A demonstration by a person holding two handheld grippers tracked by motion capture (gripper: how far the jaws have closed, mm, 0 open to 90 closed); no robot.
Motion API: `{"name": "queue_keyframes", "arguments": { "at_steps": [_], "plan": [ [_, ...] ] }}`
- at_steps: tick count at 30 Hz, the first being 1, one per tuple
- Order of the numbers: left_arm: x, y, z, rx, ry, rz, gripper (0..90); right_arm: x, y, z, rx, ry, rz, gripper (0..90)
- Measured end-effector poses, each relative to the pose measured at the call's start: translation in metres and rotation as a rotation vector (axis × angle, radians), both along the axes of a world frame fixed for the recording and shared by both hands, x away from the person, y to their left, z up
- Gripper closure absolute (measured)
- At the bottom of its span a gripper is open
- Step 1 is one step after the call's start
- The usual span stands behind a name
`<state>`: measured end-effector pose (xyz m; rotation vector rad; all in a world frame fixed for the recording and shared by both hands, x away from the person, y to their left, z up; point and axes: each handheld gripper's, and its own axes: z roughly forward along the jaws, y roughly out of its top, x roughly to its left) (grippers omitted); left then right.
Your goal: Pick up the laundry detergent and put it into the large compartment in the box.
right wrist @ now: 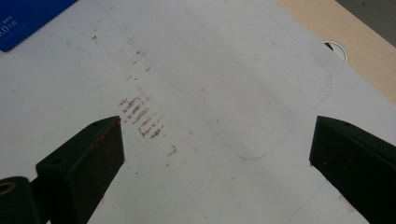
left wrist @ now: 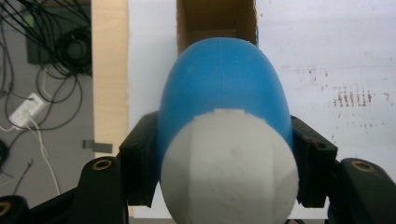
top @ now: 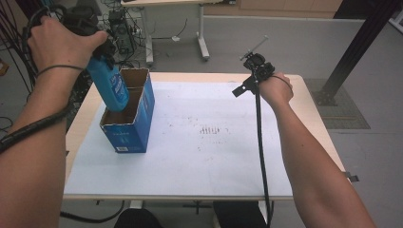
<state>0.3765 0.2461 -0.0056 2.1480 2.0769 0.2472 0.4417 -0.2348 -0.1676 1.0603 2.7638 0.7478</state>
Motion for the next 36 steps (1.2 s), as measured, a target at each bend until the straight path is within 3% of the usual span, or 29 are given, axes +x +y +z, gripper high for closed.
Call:
{"name": "queue_keyframes", "arguments": {
  "at_steps": [15,36],
  "plan": [
    [0.009,-0.007,-0.039,0.031,0.039,-0.015,37.9,0.001,-0.001,-0.003,0.001,0.008,-0.002,3.2],
    [0.013,-0.011,-0.078,0.036,0.056,-0.020,37.9,0.003,-0.001,-0.007,-0.002,0.013,0.007,3.2]
  ]
}}
